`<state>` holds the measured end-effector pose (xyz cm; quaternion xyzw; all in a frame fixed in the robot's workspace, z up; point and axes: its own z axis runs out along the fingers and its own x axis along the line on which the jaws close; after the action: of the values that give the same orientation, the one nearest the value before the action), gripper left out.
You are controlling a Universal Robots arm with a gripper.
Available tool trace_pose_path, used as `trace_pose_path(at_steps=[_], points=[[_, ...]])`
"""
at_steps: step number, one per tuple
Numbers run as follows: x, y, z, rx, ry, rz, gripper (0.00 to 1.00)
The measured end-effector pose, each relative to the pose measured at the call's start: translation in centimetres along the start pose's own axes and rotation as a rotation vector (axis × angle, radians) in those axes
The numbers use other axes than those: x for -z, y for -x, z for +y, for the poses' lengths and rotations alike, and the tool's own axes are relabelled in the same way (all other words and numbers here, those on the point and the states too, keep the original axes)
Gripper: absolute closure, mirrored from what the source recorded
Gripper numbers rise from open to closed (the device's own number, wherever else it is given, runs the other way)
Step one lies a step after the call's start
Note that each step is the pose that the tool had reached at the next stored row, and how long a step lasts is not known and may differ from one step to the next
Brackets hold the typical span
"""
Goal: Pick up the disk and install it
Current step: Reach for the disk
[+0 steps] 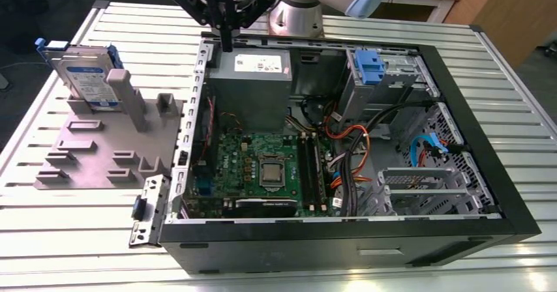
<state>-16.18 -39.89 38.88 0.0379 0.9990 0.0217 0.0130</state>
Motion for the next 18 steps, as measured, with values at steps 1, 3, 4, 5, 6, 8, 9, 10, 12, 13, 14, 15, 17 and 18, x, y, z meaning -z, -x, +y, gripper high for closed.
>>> trace_pose_path(at_steps=[1, 3, 4, 5, 6, 8, 9, 10, 12, 13, 14, 15, 17, 18], points=[[0.0, -0.02, 0.0, 0.0, 0.0001, 0.0, 0.89], [-0.01, -0.05, 0.0, 0.0, 0.0002, -0.0001, 0.89], [-0.01, -0.08, 0.0, 0.0, 0.0001, -0.0001, 0.89], [-0.01, -0.12, -0.01, 0.0, 0.0001, -0.0001, 0.89], [-0.01, -0.17, -0.01, 0.0, 0.0001, 0.0, 0.89], [0.0, -0.34, -0.03, 0.0, 0.0, 0.0, 0.89], [0.0, -0.44, -0.03, 0.0, 0.0001, -0.0001, 0.89], [-0.01, -0.52, -0.04, 0.0, 0.0001, -0.0001, 0.89], [-0.01, -0.66, -0.05, 0.0, 0.0001, 0.0, 0.89], [0.0, -0.74, -0.06, 0.0, 0.0, 0.0, 0.89], [-0.01, -0.78, -0.06, 0.0, 0.0001, 0.0, 0.89], [-0.01, -0.81, -0.06, 0.0, 0.0, 0.0, 0.89], [-0.01, -0.84, -0.06, 0.0, 0.0, 0.0, 0.89], [-0.01, -0.86, -0.07, 0.0, 0.0, 0.0, 0.89]])
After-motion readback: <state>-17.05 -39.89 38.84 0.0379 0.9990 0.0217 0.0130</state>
